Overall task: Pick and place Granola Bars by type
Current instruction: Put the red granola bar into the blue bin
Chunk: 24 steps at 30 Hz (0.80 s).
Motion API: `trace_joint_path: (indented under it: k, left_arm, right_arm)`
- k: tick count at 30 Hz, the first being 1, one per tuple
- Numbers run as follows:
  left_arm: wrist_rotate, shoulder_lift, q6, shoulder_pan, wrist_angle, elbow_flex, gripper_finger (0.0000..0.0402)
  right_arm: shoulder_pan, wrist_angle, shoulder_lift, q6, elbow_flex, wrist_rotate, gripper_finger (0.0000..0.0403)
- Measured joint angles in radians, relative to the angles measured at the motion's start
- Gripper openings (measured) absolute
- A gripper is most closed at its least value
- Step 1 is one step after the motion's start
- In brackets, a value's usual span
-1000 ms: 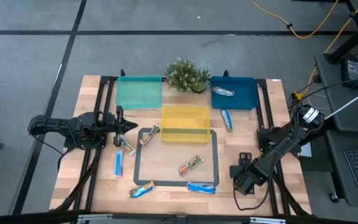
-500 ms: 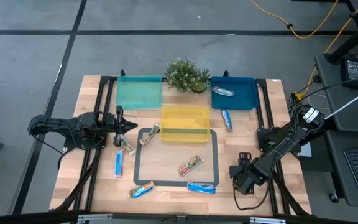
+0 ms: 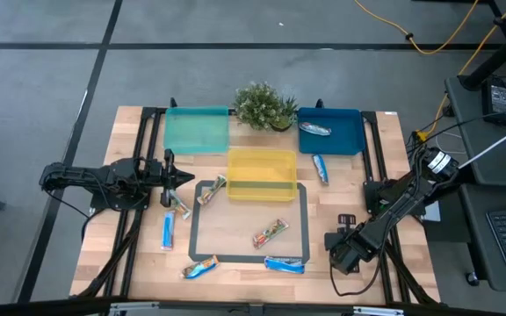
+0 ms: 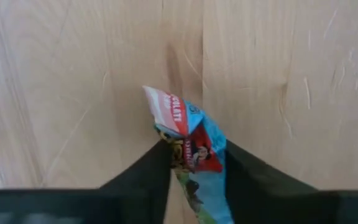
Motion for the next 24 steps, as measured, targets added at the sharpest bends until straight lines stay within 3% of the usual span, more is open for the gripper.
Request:
trace_joint_path:
  k: [4, 8, 18, 24]
  left_arm:
    - [0.0, 0.0, 0.0, 0.0, 0.0, 0.0, 0.0009]
    - [0.0, 0.0, 0.0, 0.0, 0.0, 0.0, 0.0012]
    - [0.0, 0.0, 0.0, 0.0, 0.0, 0.0, 0.0011]
    - [0.0, 0.0, 0.0, 0.0, 0.0, 0.0, 0.0011]
  right_arm:
    - [-0.001, -0.001, -0.001, -0.015, 0.0, 0.001, 0.0068]
    - [-0.007, -0.001, -0.001, -0.019, 0.0, 0.0, 0.0038]
    - [-0.018, -0.001, -0.001, -0.023, 0.0, 0.0, 0.0053]
    - [-0.02, -0.002, -0.001, -0.007, 0.001, 0.001, 0.0036]
